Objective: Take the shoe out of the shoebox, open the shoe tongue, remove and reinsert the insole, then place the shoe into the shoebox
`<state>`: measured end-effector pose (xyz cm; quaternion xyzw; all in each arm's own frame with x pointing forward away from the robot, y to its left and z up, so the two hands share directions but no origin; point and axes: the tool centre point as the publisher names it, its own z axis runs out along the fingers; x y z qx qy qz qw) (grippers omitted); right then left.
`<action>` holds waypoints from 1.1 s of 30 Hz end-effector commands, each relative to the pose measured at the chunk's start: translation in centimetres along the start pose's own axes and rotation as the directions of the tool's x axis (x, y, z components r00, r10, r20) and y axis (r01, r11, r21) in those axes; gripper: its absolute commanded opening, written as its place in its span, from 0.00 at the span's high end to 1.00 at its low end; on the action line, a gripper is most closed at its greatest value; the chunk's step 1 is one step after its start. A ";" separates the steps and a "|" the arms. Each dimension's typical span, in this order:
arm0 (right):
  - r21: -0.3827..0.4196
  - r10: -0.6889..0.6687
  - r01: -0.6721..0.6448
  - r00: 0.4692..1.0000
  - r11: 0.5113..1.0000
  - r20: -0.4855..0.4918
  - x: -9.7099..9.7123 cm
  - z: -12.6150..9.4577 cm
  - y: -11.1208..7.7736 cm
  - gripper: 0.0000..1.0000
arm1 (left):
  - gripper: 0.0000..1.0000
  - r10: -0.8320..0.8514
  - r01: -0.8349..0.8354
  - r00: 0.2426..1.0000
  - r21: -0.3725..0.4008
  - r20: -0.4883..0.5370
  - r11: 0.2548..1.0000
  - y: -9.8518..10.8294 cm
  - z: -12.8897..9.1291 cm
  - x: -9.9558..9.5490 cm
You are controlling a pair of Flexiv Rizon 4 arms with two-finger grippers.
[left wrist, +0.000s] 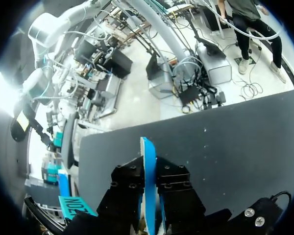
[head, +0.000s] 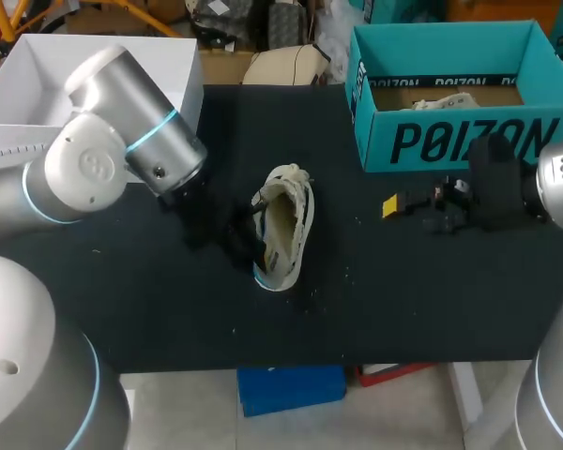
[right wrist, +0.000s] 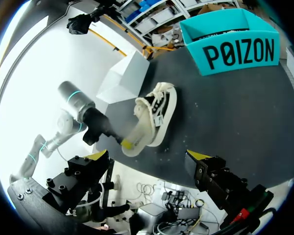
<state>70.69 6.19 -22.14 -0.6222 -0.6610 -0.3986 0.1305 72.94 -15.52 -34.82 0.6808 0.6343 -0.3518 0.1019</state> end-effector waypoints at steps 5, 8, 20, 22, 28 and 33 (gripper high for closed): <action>0.000 0.001 -0.001 1.000 1.000 0.001 0.0 0.0 0.0 0.00 | 1.00 -0.011 0.011 1.000 -0.014 0.008 1.000 0.5 -0.2 0.2; 0.000 0.001 -0.001 1.000 1.000 0.001 0.0 0.0 0.0 0.00 | 1.00 -0.013 0.013 1.000 -0.020 0.013 1.000 1.3 -0.1 0.2; 0.000 0.001 -0.001 1.000 1.000 0.001 0.0 0.0 0.0 0.00 | 1.00 -0.017 0.019 0.999 -0.031 0.049 0.999 5.2 0.3 0.4; 0.000 0.001 -0.001 1.000 1.000 0.001 0.0 0.0 0.0 0.00 | 1.00 -0.016 0.018 0.998 -0.036 0.055 0.999 5.8 0.2 0.3; 0.000 0.001 -0.001 1.000 1.000 0.001 0.0 0.0 0.0 0.00 | 1.00 -0.021 0.025 0.997 -0.044 0.074 0.999 7.2 0.2 0.2; 0.000 0.001 -0.001 1.000 1.000 0.001 0.0 0.0 0.0 0.00 | 1.00 -0.033 0.037 0.996 -0.045 0.085 0.998 7.9 0.5 0.2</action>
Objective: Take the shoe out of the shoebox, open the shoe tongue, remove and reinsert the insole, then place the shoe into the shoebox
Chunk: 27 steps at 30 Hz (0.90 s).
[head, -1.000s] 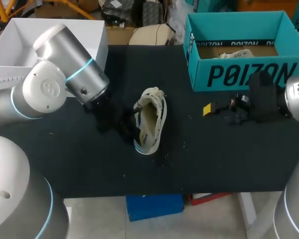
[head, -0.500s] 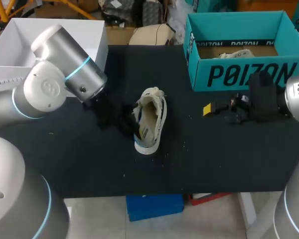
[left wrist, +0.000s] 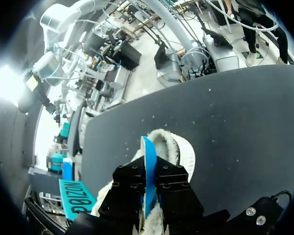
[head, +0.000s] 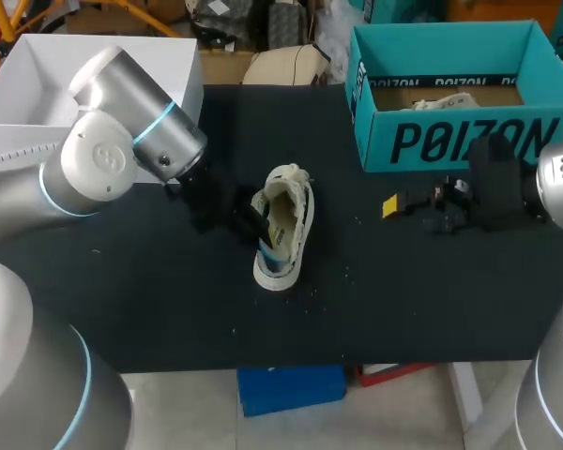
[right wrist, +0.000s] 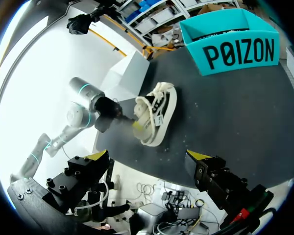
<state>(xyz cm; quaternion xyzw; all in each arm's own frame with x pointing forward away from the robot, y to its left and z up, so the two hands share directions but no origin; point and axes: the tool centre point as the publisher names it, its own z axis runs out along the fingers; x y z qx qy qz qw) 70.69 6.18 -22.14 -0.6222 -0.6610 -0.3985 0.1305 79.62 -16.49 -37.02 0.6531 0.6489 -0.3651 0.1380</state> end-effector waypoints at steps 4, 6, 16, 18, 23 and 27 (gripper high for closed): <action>0.000 0.001 -0.001 1.000 1.000 0.001 0.0 0.0 0.0 0.00 | 1.00 -0.018 0.018 1.000 -0.006 0.013 1.000 1.0 0.8 0.1; 0.000 0.001 -0.001 1.000 1.000 0.001 0.0 0.0 0.0 0.00 | 1.00 -0.026 0.026 1.000 -0.013 0.016 1.000 1.1 0.7 0.1; 0.000 0.001 -0.001 1.000 1.000 0.001 0.0 0.0 0.0 0.00 | 0.64 -0.051 0.051 0.999 -0.019 0.017 0.999 1.1 1.2 -0.3; 0.000 0.001 -0.001 1.000 1.000 0.001 0.0 0.0 0.0 0.00 | 0.45 -0.053 0.054 0.999 -0.009 0.008 0.999 0.9 1.6 -0.5; 0.000 0.001 -0.001 1.000 1.000 0.001 0.0 0.0 0.0 0.00 | 0.46 -0.080 0.081 0.996 0.010 -0.025 0.997 1.0 2.5 -0.3; 0.000 0.001 -0.001 1.000 1.000 0.001 0.0 0.0 0.0 0.00 | 0.31 -0.073 0.073 0.997 -0.004 -0.028 0.997 -0.2 1.3 -0.7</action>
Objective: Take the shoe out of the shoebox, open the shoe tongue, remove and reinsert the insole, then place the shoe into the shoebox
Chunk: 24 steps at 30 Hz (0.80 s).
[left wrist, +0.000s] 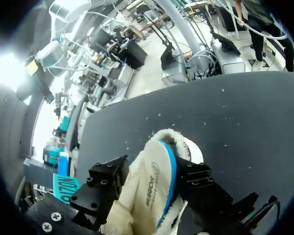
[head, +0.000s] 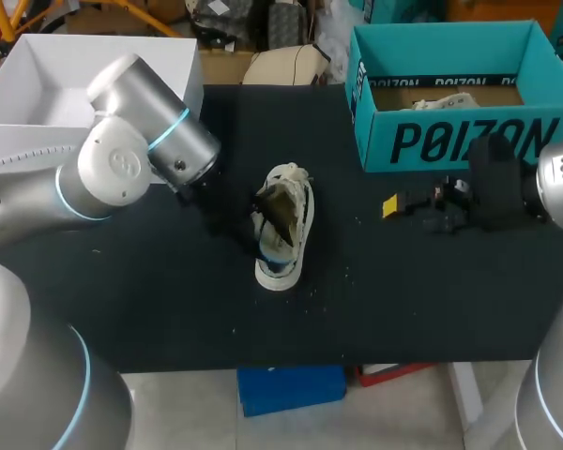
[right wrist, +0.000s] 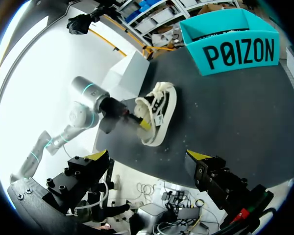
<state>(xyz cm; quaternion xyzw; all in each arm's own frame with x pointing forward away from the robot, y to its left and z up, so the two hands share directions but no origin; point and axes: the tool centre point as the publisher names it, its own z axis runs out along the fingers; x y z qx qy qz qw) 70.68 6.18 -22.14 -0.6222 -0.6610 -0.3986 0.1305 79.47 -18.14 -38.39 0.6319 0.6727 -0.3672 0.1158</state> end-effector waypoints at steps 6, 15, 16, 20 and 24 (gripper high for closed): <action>0.000 0.001 -0.001 1.000 1.000 0.001 0.0 0.0 0.0 0.00 | 0.47 0.013 -0.013 1.000 -0.035 -0.023 0.999 -3.1 -3.4 0.0; 0.000 0.001 -0.001 1.000 1.000 0.001 0.0 0.0 0.0 0.00 | 0.56 -0.010 -0.002 0.994 -0.113 -0.108 0.994 -3.9 -5.3 0.2; 0.000 0.001 -0.001 1.000 1.000 0.001 0.0 0.0 0.0 0.00 | 0.58 -0.014 -0.002 0.992 -0.128 -0.129 0.992 -3.8 -5.2 0.3; 0.000 0.001 -0.001 1.000 1.000 0.001 0.0 0.0 0.0 0.00 | 0.79 -0.031 -0.010 0.975 -0.182 -0.219 0.983 -3.3 -4.5 0.7; 0.000 0.001 -0.001 1.000 1.000 0.001 0.0 0.0 0.0 0.00 | 1.00 -0.057 -0.001 0.962 -0.210 -0.269 0.978 -2.5 -3.8 1.3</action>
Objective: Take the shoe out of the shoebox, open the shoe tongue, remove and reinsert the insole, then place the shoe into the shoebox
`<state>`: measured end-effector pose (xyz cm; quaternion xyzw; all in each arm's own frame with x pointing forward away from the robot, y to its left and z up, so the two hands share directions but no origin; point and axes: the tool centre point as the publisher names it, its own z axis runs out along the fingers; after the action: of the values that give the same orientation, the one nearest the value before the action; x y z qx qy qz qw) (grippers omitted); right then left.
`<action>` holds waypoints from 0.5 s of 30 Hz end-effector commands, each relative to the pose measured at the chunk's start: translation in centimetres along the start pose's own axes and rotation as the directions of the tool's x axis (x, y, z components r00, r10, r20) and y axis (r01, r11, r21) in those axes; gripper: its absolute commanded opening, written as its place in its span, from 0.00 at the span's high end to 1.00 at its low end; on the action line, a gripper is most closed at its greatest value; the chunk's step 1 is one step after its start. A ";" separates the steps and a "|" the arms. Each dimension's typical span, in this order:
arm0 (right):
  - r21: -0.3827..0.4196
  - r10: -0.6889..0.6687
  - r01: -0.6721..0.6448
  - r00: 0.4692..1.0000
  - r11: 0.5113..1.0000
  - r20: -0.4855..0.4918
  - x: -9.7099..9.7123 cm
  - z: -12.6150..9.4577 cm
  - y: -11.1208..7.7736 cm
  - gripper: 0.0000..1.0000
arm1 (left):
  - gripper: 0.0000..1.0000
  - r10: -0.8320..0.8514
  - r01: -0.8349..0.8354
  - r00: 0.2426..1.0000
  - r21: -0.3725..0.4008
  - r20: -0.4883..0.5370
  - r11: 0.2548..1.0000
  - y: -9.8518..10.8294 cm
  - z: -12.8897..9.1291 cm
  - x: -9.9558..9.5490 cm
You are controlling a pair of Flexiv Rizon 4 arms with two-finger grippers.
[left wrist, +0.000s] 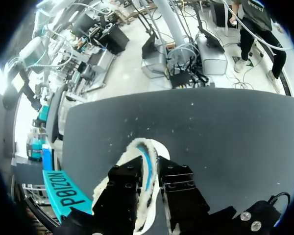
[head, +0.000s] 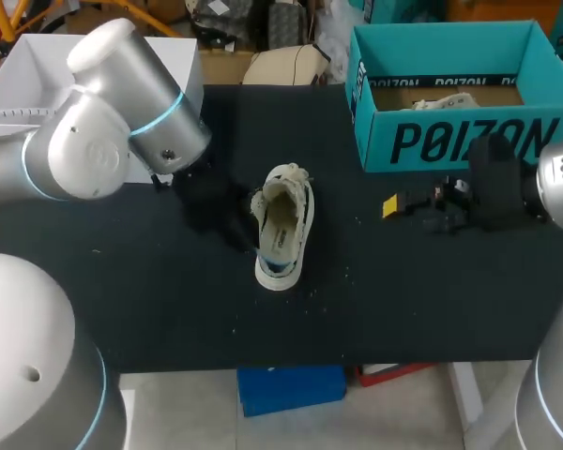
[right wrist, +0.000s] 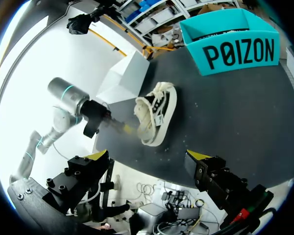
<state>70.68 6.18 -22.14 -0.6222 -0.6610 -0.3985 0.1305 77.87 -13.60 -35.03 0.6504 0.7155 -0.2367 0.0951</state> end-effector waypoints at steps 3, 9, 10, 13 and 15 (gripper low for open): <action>0.000 0.001 -0.001 1.000 1.000 0.001 0.0 0.0 0.0 0.00 | 0.93 -0.022 0.019 0.997 -0.036 -0.077 0.999 0.8 1.6 -0.3; 0.000 0.001 -0.001 1.000 1.000 0.001 0.0 0.0 0.0 0.00 | 0.94 -0.033 0.029 0.995 -0.046 -0.099 0.999 1.7 2.2 -0.1; 0.000 0.001 -0.001 1.000 1.000 0.001 0.0 0.0 0.0 0.00 | 0.89 -0.035 0.030 0.995 -0.046 -0.098 0.998 1.8 2.3 -0.2; 0.000 0.001 -0.001 1.000 1.000 0.001 0.0 0.0 0.0 0.00 | 0.89 -0.037 0.033 0.994 -0.040 -0.101 0.999 2.1 2.7 -0.2; 0.000 0.001 -0.001 1.000 1.000 0.001 0.0 0.0 0.0 0.00 | 0.91 -0.038 0.035 0.994 -0.033 -0.100 0.999 2.3 2.9 -0.3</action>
<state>70.68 6.17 -22.14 -0.6222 -0.6610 -0.3985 0.1305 79.17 -14.50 -37.29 0.6460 0.7352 -0.1929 0.0699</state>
